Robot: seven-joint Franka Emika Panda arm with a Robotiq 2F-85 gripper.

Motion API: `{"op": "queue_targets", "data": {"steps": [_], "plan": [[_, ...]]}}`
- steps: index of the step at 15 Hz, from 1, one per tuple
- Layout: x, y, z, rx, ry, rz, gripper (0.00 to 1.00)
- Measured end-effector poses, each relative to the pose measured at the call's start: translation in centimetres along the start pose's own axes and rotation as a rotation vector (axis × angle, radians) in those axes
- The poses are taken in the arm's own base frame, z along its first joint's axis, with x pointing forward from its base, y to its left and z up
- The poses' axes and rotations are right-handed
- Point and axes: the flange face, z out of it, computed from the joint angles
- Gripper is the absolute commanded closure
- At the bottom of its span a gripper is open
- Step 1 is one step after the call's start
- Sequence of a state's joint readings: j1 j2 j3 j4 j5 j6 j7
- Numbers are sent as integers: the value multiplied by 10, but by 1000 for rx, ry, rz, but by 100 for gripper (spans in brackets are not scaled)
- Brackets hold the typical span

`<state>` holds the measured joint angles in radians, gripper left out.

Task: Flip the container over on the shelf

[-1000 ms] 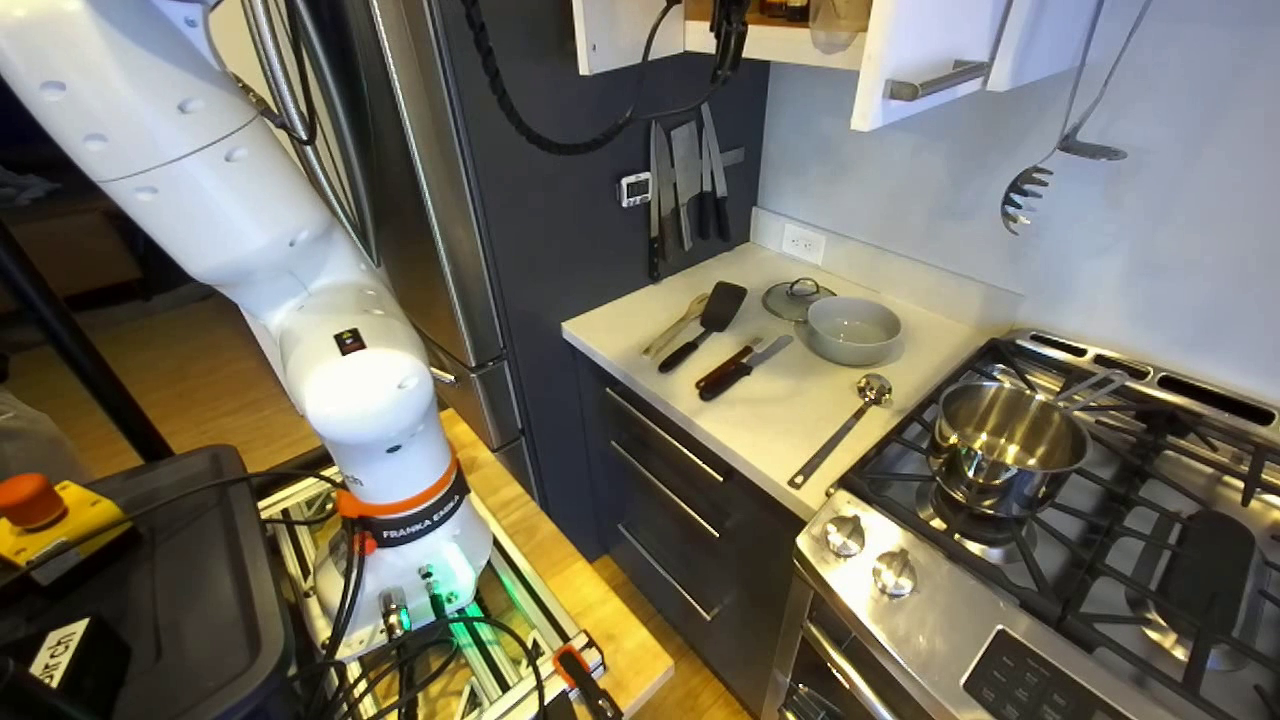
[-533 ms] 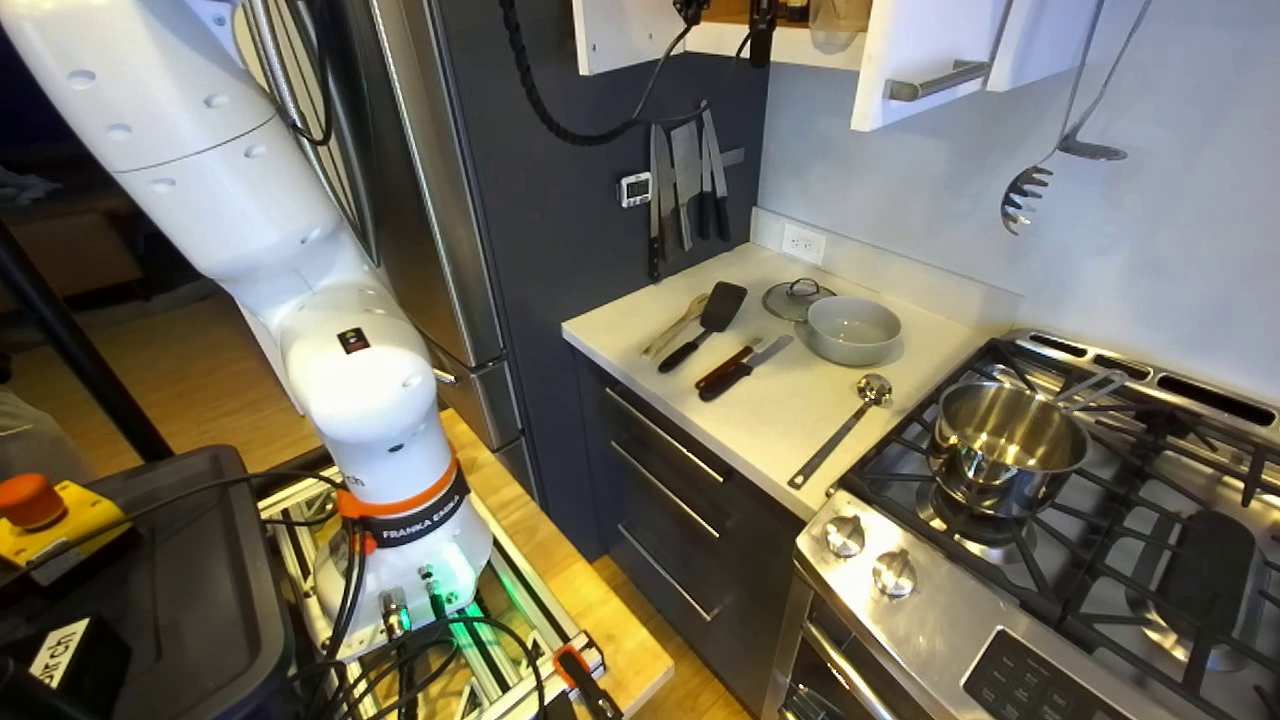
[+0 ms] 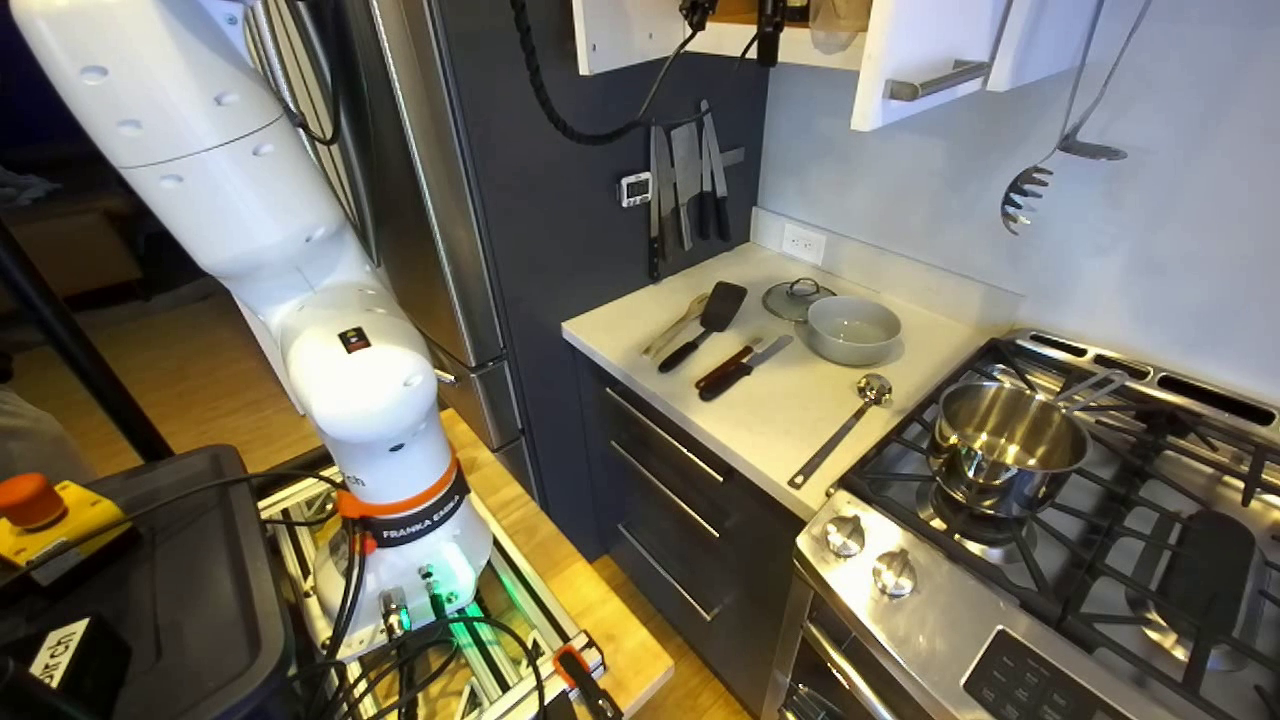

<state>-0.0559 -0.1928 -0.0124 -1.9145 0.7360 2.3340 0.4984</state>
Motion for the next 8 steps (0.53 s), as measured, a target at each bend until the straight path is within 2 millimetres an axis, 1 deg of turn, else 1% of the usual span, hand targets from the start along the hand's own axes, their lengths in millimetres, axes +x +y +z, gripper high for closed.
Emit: {"op": "queue_targets", "data": {"steps": [2,8], "plan": [[2,-1,-1,6,11,9,0],[22,-4,-3,135,134,120,0]]}}
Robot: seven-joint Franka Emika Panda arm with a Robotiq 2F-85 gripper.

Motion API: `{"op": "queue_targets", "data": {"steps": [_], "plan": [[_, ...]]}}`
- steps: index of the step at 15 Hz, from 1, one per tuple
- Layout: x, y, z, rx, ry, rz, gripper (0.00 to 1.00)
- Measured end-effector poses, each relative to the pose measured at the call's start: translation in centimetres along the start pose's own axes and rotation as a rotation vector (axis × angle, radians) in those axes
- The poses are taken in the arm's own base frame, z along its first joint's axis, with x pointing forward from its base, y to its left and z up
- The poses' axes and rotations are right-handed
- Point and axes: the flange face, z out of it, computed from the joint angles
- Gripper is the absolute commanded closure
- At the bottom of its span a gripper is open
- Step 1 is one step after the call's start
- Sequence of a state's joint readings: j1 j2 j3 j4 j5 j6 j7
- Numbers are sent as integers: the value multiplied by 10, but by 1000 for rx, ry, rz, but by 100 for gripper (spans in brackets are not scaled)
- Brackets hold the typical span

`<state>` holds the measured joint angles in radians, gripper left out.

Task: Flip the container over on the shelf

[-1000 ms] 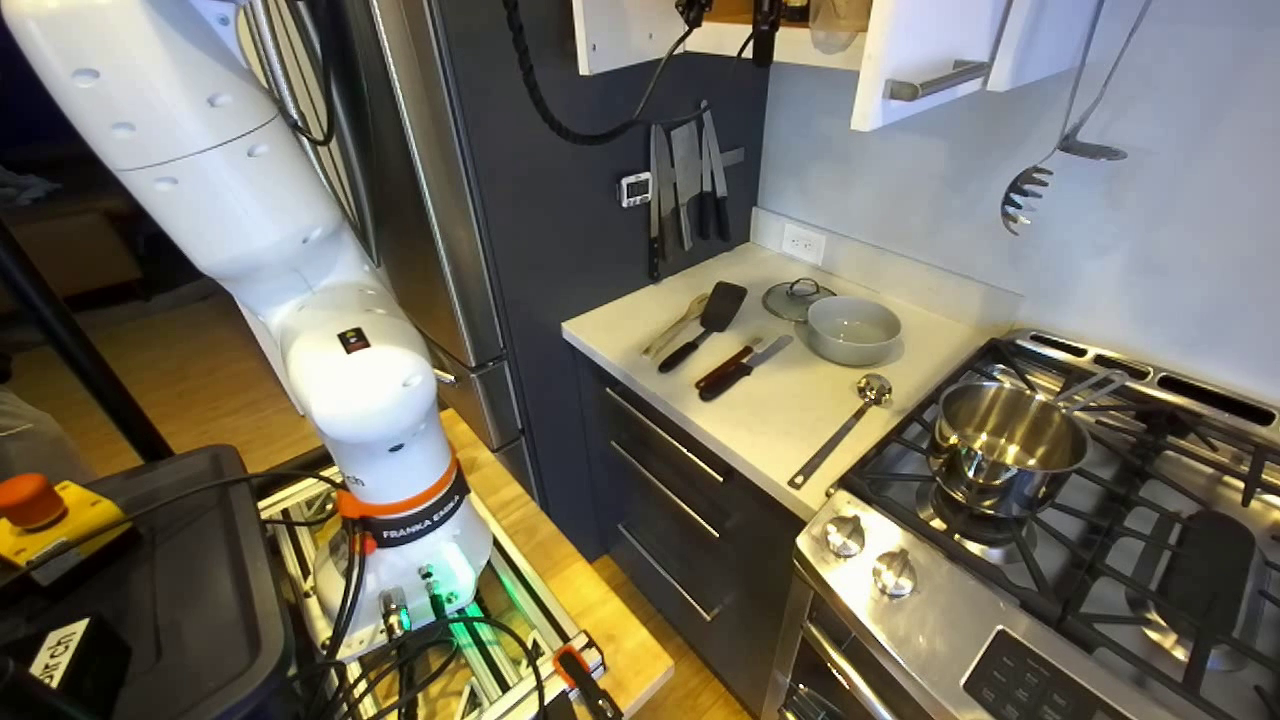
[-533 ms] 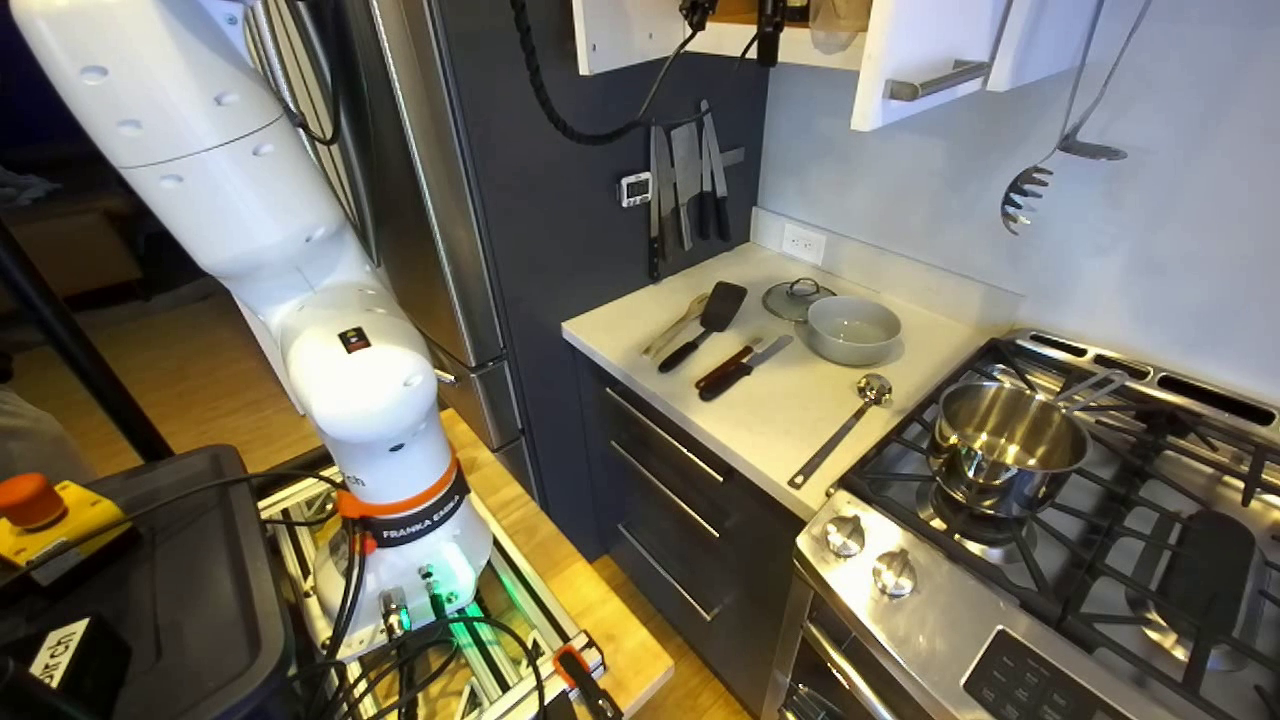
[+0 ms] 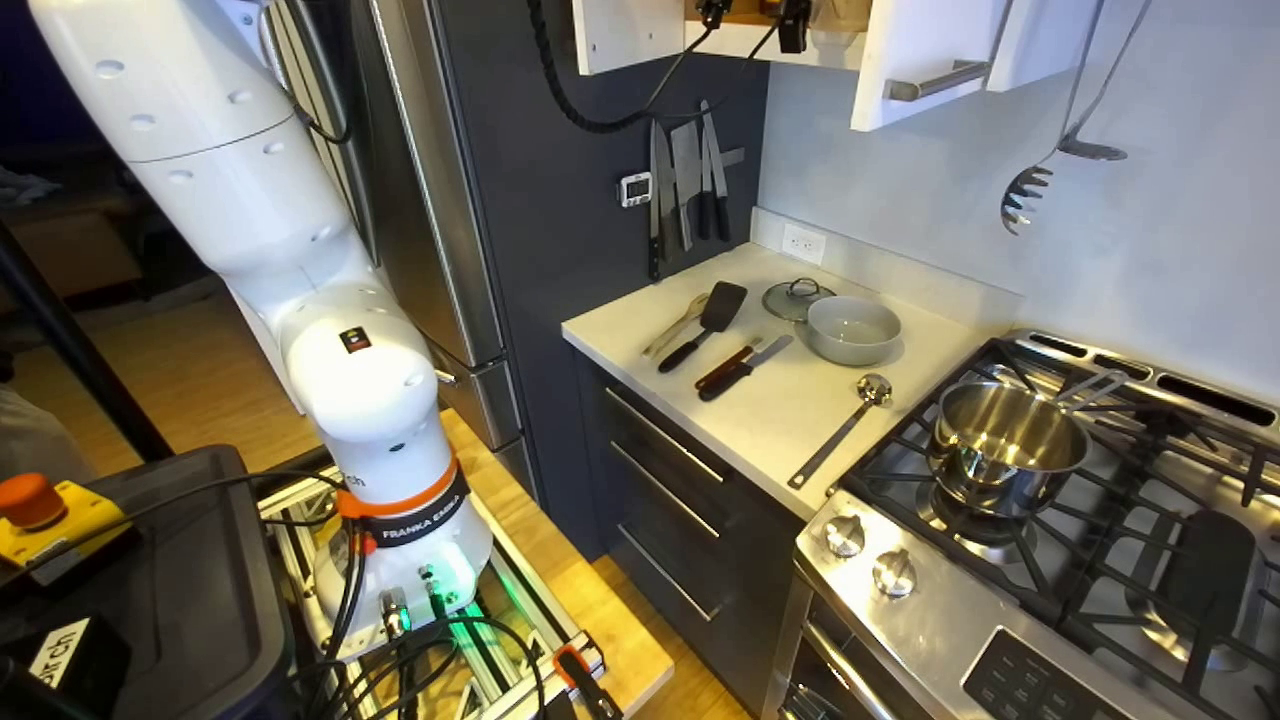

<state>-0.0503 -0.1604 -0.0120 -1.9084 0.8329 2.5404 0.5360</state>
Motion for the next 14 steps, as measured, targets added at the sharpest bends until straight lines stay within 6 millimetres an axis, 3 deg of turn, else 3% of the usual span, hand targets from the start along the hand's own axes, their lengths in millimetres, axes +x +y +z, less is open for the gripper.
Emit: {"op": "queue_targets", "data": {"steps": [9,14], "plan": [[8,-11,-1,152,-3,104,0],[7,-11,10,218,-38,104,0]]}}
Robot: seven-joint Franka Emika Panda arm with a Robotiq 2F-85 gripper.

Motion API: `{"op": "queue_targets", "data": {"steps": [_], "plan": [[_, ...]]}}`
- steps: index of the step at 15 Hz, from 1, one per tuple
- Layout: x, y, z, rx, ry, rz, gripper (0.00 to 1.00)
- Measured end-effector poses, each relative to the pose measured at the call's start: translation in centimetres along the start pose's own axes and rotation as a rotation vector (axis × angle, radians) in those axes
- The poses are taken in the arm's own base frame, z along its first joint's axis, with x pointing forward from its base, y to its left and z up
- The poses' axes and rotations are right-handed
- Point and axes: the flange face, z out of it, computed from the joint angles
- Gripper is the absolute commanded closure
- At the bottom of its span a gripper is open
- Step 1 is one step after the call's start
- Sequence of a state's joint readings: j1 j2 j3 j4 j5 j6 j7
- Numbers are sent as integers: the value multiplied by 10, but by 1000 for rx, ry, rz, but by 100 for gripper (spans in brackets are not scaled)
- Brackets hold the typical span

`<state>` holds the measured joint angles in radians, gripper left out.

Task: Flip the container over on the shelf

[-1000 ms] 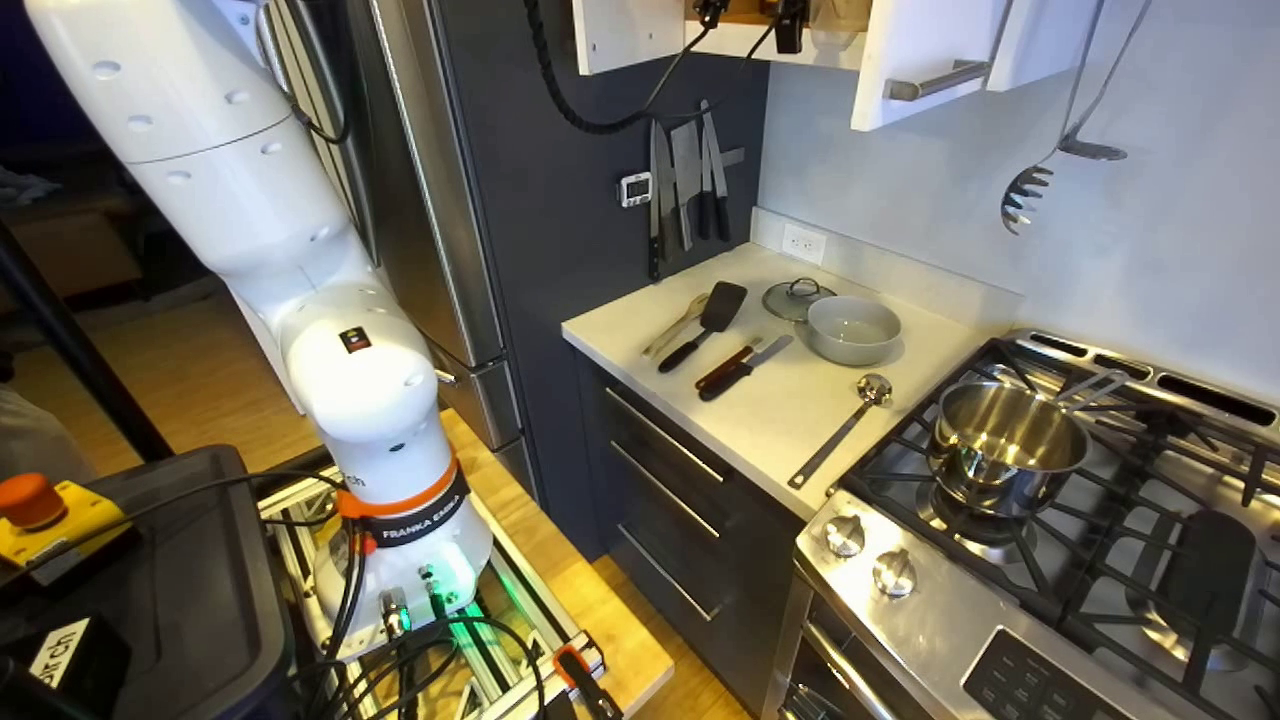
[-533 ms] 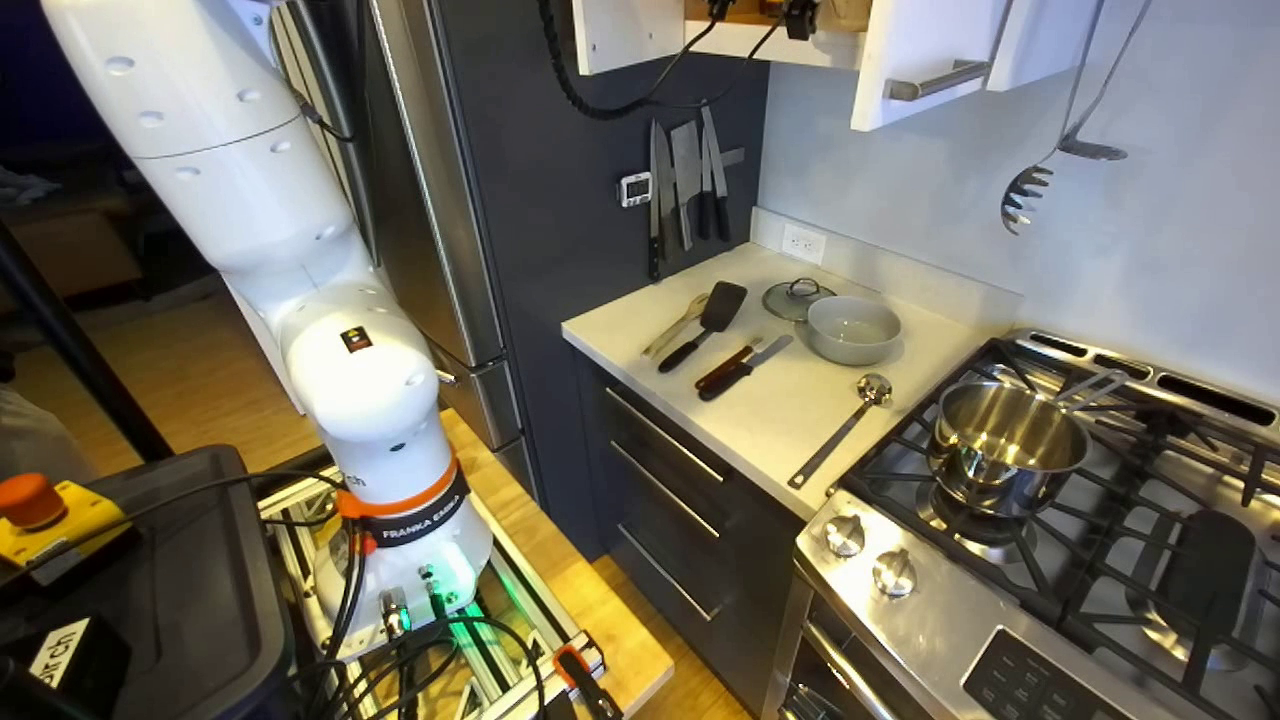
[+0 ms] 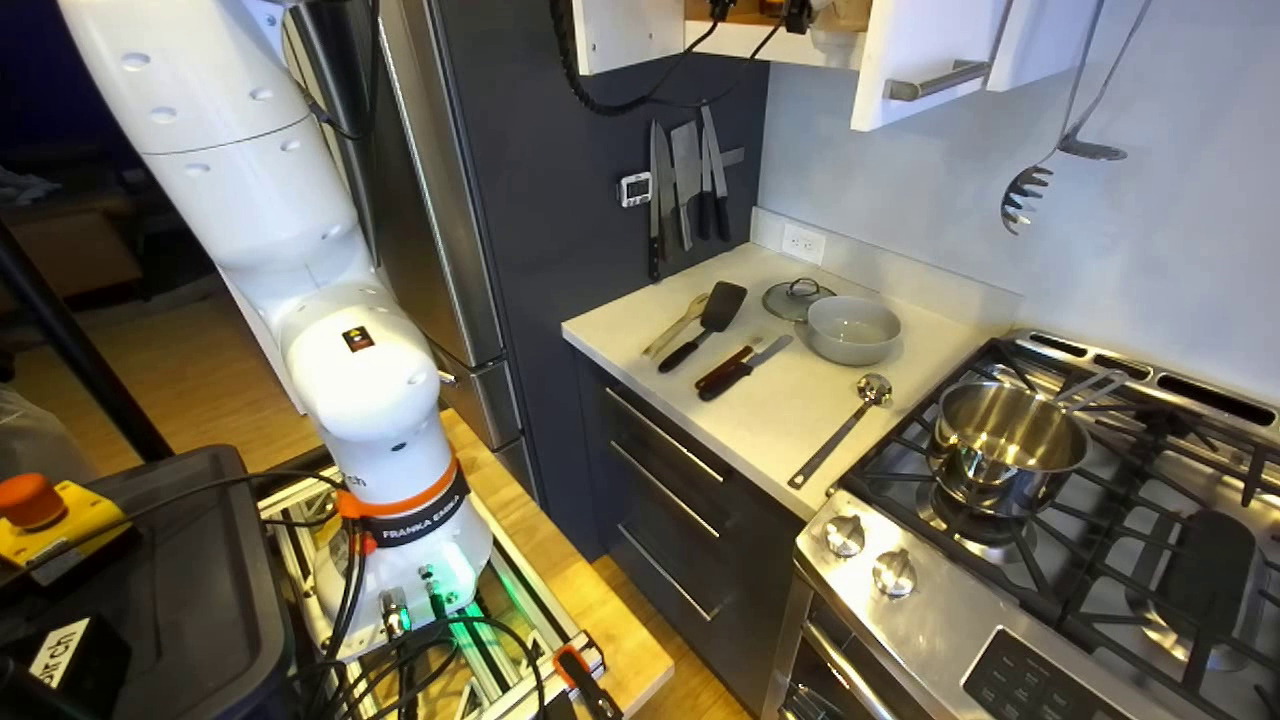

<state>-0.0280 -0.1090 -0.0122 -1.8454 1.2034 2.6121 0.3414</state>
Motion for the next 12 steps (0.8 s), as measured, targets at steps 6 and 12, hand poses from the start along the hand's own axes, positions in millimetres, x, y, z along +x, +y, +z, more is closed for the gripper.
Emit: {"op": "queue_targets", "data": {"steps": [6,12], "plan": [[6,11,16,41,-5,-12,0],[14,12,21,56,29,-24,30]]}}
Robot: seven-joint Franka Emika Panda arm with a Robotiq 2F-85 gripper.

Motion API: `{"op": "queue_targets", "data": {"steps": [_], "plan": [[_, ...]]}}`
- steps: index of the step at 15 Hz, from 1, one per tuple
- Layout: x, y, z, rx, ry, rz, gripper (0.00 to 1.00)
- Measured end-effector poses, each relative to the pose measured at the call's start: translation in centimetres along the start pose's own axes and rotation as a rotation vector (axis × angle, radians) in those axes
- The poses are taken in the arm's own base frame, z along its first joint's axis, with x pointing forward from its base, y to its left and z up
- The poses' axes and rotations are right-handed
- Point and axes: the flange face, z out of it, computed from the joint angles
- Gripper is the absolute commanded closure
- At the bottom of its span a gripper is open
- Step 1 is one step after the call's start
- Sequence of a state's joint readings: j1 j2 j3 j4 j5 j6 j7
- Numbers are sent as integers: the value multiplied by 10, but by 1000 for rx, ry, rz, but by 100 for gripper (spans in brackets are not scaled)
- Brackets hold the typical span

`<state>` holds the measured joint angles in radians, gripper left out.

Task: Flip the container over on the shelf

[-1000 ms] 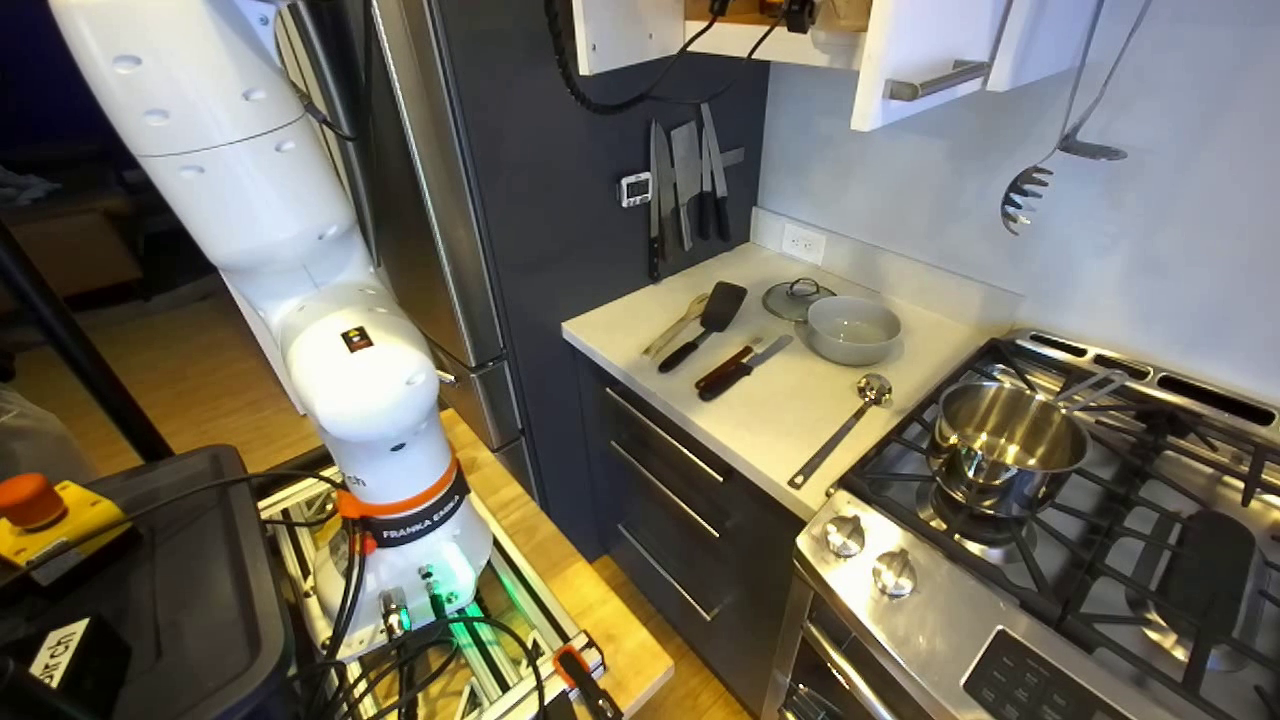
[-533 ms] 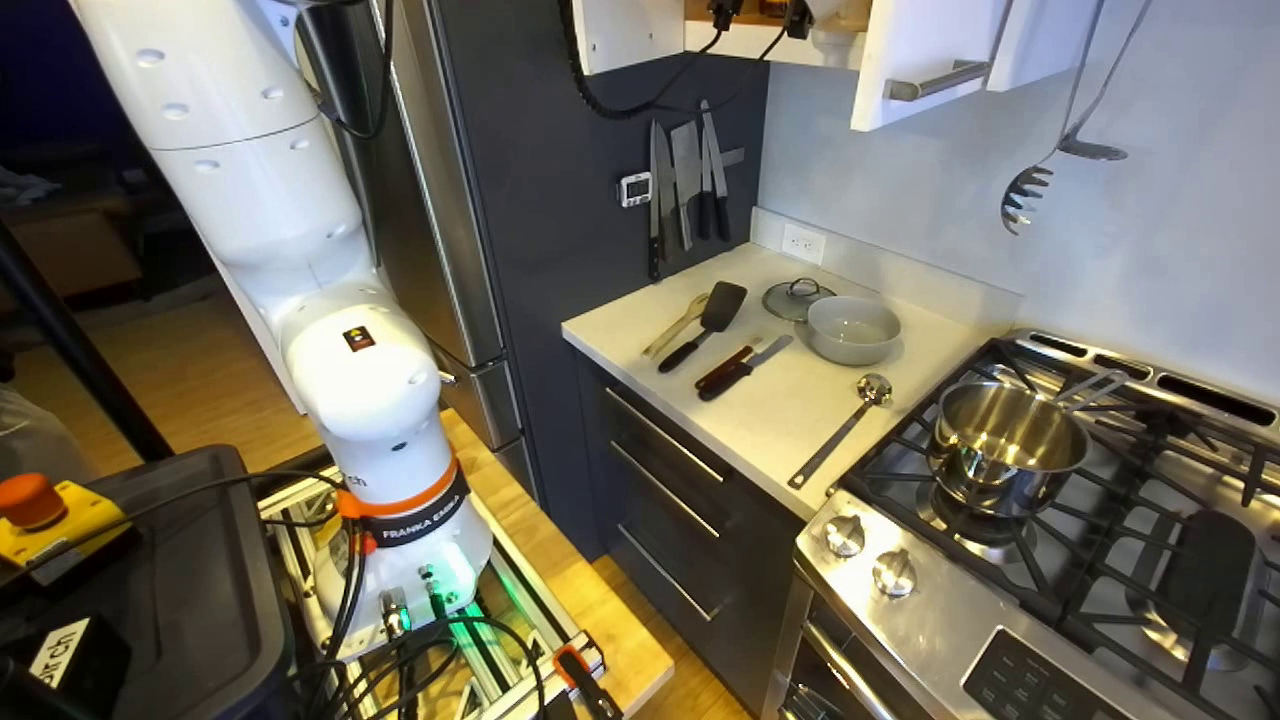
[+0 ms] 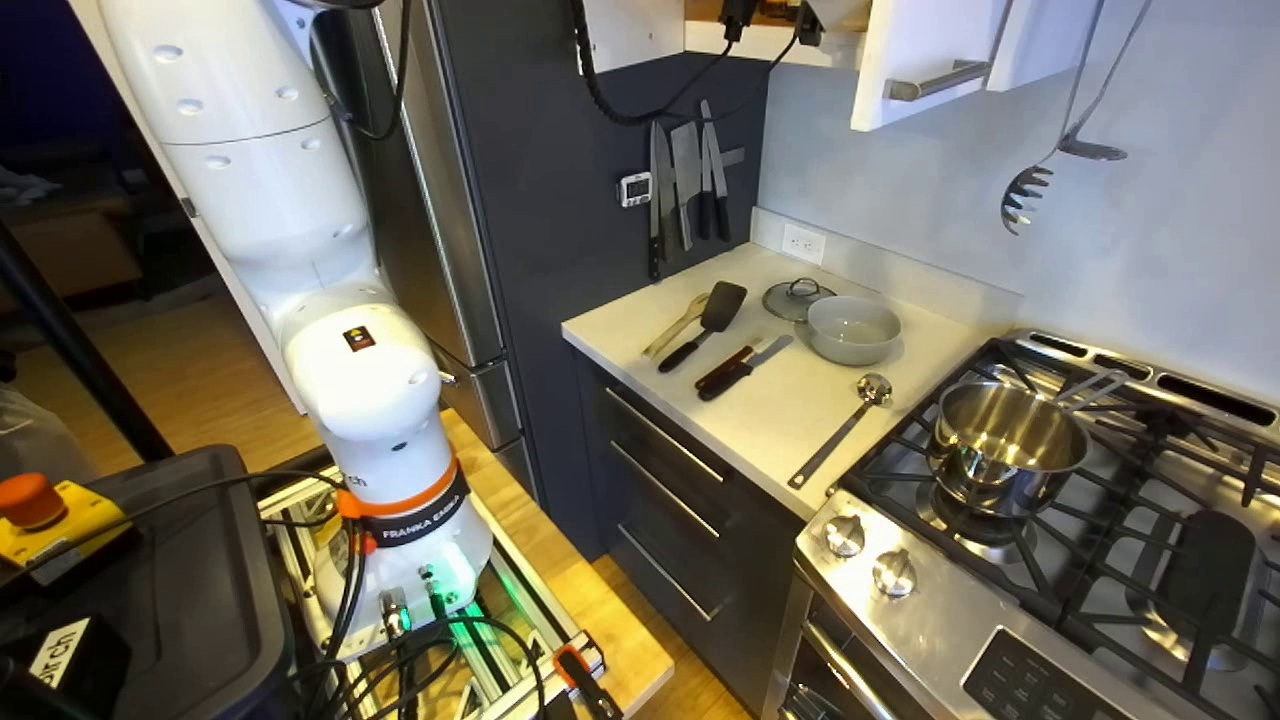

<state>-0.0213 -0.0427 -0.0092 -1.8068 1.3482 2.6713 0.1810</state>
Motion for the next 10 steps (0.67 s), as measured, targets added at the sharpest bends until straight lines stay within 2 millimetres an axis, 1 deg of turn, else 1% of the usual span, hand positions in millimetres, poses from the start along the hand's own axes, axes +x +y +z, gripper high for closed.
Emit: {"op": "queue_targets", "data": {"steps": [1,3,7,8,9,10], "plan": [[1,0,0,2,3,-1,40],[1,0,0,6,6,1,56],[3,-3,1,14,11,1,85],[3,-4,1,16,11,1,94],[3,-5,1,17,12,1,96],[3,-5,1,18,12,1,95]]}}
